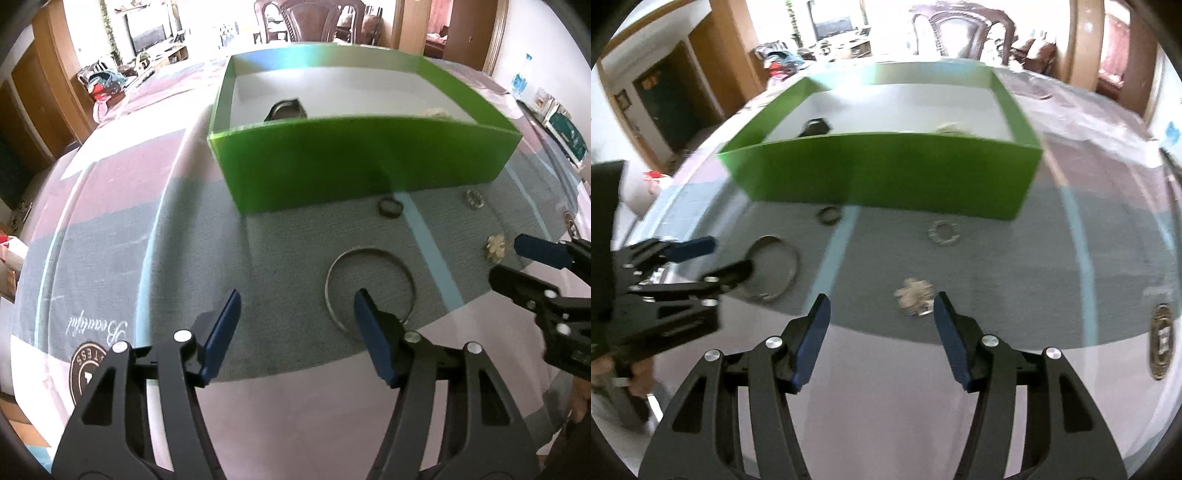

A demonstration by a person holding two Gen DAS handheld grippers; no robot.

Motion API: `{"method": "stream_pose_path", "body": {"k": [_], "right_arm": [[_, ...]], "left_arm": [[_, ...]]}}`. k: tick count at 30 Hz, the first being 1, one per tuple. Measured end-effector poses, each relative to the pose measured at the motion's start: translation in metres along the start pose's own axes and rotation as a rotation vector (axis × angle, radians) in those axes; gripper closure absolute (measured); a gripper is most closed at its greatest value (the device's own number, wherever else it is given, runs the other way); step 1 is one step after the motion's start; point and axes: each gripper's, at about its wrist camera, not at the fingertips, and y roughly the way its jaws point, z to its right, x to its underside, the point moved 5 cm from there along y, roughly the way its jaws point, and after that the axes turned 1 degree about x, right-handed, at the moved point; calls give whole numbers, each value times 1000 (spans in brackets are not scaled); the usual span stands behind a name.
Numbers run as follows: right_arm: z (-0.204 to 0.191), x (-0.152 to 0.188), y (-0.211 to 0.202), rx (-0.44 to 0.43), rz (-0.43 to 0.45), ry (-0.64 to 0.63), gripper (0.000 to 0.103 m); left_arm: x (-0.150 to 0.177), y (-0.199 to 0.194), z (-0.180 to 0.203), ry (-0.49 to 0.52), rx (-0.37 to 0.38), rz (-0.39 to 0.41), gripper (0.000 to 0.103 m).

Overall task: Organize jewelry
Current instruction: 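Close the right gripper on the silver flower charm while the left grasps the silver bangle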

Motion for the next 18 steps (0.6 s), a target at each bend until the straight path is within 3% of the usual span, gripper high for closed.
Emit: {"method": "stream_pose_path", "body": {"k": [11,18], "right_arm": [[10,13,12,56,-20,22,45],[9,12,15,88,7,0,45]], "left_arm": [[-3,6,8,5,53,-14,63],[-3,10,12,13,47,-20,65]]}}
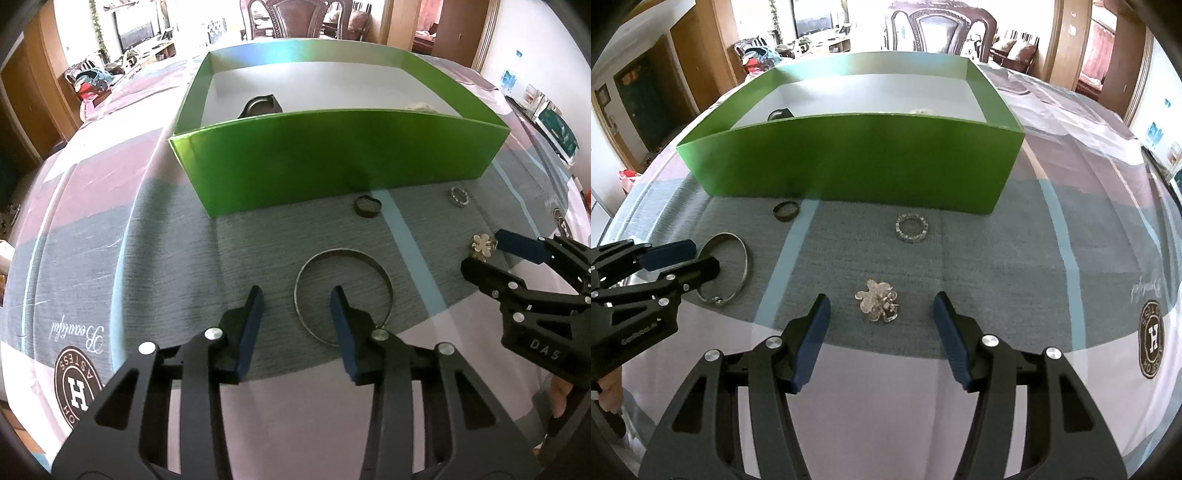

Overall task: Organize jewelry
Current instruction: 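Close the right gripper on the silver flower charm while the left grasps the silver bangle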

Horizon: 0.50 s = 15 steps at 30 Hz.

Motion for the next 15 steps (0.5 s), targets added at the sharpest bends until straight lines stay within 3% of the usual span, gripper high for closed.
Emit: {"method": "stream_pose_path", "body": {"k": [7,15], "right_arm": [[0,-1,3,18,16,-7,47],[0,-2,4,19,19,-5,47]], "left_arm": [[-2,1,2,-6,-9,4,65],[-1,0,8,10,-4,5,74]]}}
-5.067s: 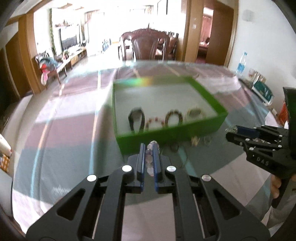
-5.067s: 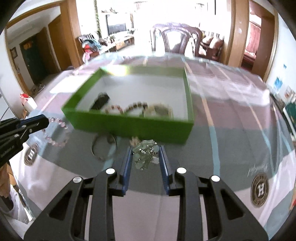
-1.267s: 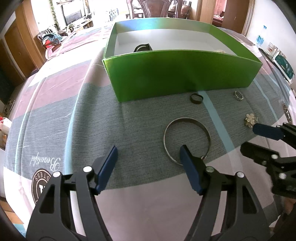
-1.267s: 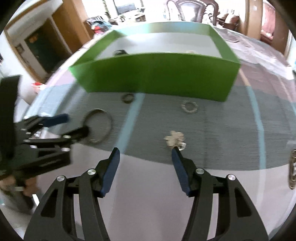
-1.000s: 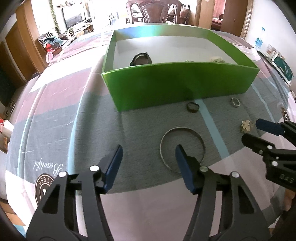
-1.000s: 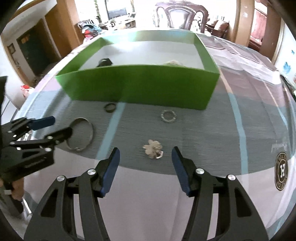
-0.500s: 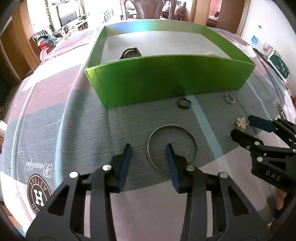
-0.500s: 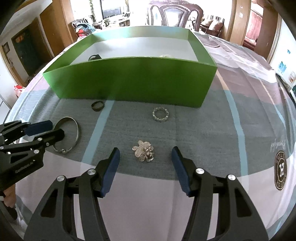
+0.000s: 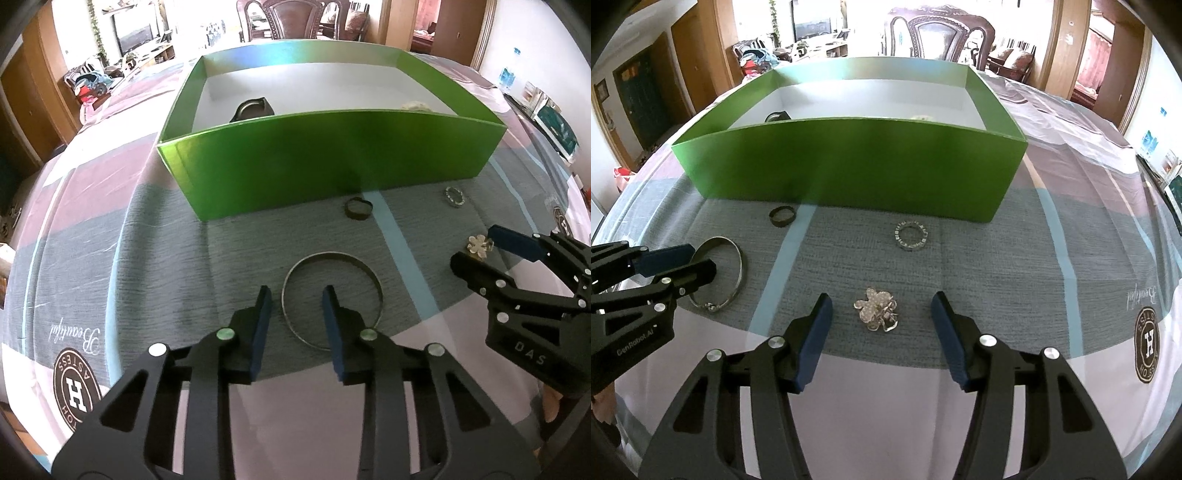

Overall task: Organize jewelry
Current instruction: 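Close the right gripper on the silver flower charm while the left grasps the silver bangle, then carry the bangle and flower charm into the green box and open both grippers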

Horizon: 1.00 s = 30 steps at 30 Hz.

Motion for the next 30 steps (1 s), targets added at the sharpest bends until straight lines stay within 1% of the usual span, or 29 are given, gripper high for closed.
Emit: {"method": "stream_pose_path", "body": {"k": [6,8,10,11,13,15,16,17,18,19,22,27,30], "right_arm": [[1,0,0,0,2,0,47],[1,-1,0,-2,5,0,49],[1,-2,-1,-9,8,-2,64],[0,-2,-2,-9,8,-1,67],[0,-2,-3,-14,10,-1,77],[1,-3,-3,-16,8,3,79],[1,-3,-3,-22,6,6,80],[2,-3,-4,-27,3,8,80],[1,-3,-4,-31,0,9,80],[1,-3,-4,-34,-4,10,80],[3,-5,-8,-36,-3,20,80],[14,-13,-21,-42,29,46,80],[15,-13,-21,-33,26,41,80]], "left_arm": [[0,0,0,-2,-1,1,74],[0,0,-1,-6,2,0,74],[-1,1,-1,-9,3,1,74],[-1,1,-1,-10,3,0,74],[-1,1,-1,-12,3,0,74],[-1,1,-1,-16,5,0,74],[-1,1,-2,-17,4,2,81],[-1,1,-2,-20,6,2,91],[-1,0,-2,-24,8,1,96],[-1,0,-3,-32,16,-1,98],[0,-1,-4,-44,20,-1,99],[-3,-12,-3,-41,23,28,99],[-4,-15,-1,-36,23,35,99]]}}
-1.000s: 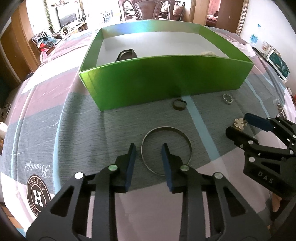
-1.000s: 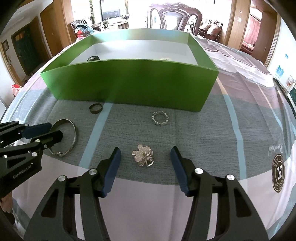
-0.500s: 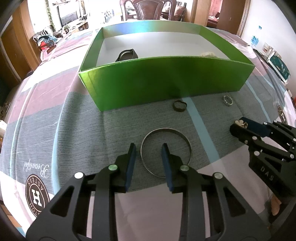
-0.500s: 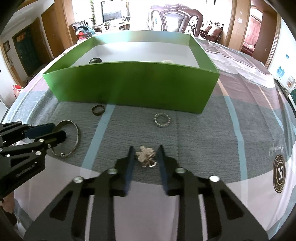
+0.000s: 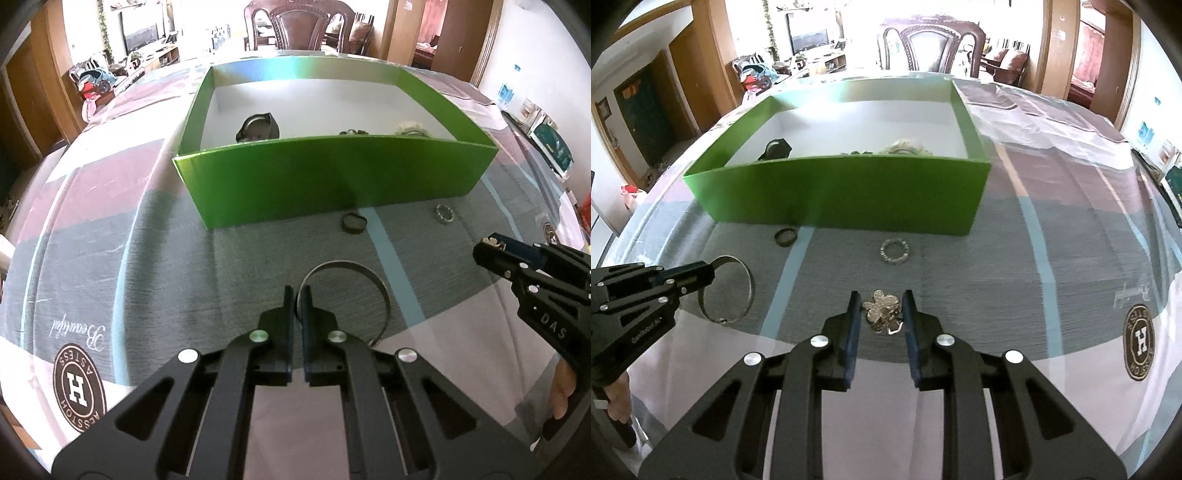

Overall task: Organize jewelry
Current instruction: 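Carry the bangle and flower charm into the green box and open both grippers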

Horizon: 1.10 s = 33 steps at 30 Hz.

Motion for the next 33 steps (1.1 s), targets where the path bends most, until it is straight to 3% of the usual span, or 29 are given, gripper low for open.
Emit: {"method": "stream_pose_path", "body": {"k": [17,21,23,26,28,30,33], "right_arm": [[-8,7,14,-12,-53,-11,80],[-9,9,18,-15,-67,-10,80],[-10,9,19,-14,-66,-11,80],[-10,10,20,-14,-62,-15,80],[-11,10,20,-10,-59,-22,80],[-12,11,20,-7,-56,-27,80],[-12,12,19,-15,-58,-24,80]], "left_arm": [[4,10,1,11,-17,-27,98],[4,15,2,16,-17,-33,92],[4,16,3,19,-14,-30,83],[3,17,4,29,-17,-26,81],[3,17,4,31,-14,-26,83],[3,17,5,34,-11,-26,97],[4,16,6,44,-6,-27,99]]}}
